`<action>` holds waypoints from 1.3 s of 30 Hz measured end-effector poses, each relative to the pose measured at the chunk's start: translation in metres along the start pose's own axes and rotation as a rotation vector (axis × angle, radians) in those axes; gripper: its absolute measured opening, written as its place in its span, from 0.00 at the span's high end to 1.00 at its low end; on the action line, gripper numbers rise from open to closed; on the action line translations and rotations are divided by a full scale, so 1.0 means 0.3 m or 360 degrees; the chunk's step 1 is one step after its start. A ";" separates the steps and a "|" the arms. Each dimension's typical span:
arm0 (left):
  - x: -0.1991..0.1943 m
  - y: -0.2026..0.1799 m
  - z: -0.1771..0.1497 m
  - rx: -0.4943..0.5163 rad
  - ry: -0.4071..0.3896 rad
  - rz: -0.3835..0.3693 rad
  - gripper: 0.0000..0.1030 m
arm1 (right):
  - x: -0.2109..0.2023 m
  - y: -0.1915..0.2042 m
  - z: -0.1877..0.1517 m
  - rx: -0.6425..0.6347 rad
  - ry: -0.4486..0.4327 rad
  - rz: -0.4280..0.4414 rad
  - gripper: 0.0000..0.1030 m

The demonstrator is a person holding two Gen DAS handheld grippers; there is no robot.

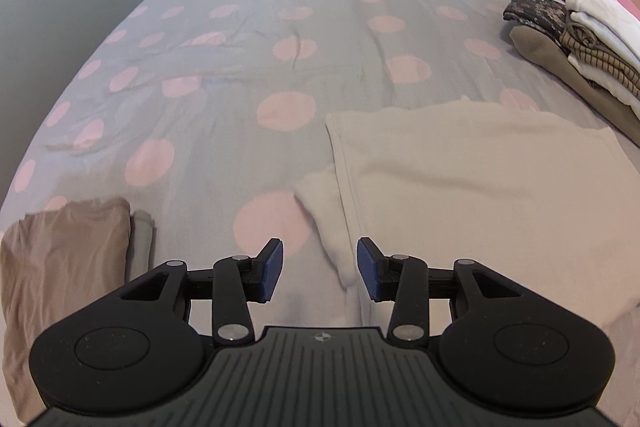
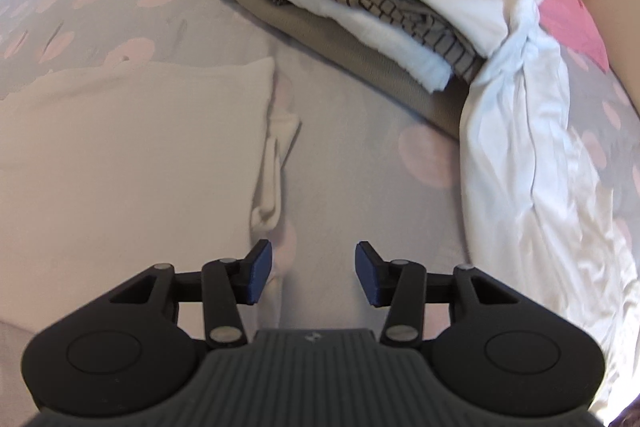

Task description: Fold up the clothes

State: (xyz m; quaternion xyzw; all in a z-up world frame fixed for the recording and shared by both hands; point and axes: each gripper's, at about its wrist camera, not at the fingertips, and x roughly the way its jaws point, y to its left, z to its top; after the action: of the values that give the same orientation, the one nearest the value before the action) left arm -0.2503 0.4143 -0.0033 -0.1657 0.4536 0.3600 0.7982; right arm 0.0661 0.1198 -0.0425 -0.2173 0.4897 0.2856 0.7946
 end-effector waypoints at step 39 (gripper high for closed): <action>0.159 -0.056 -0.184 -0.0123 0.0306 -0.0101 0.74 | 0.107 0.069 -0.129 0.0070 0.0203 0.0226 0.87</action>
State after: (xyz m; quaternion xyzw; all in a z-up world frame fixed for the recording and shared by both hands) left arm -0.2557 0.3904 -0.0740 -0.2445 0.5085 0.3342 0.7550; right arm 0.0386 0.1186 -0.0893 -0.1822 0.5596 0.3160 0.7442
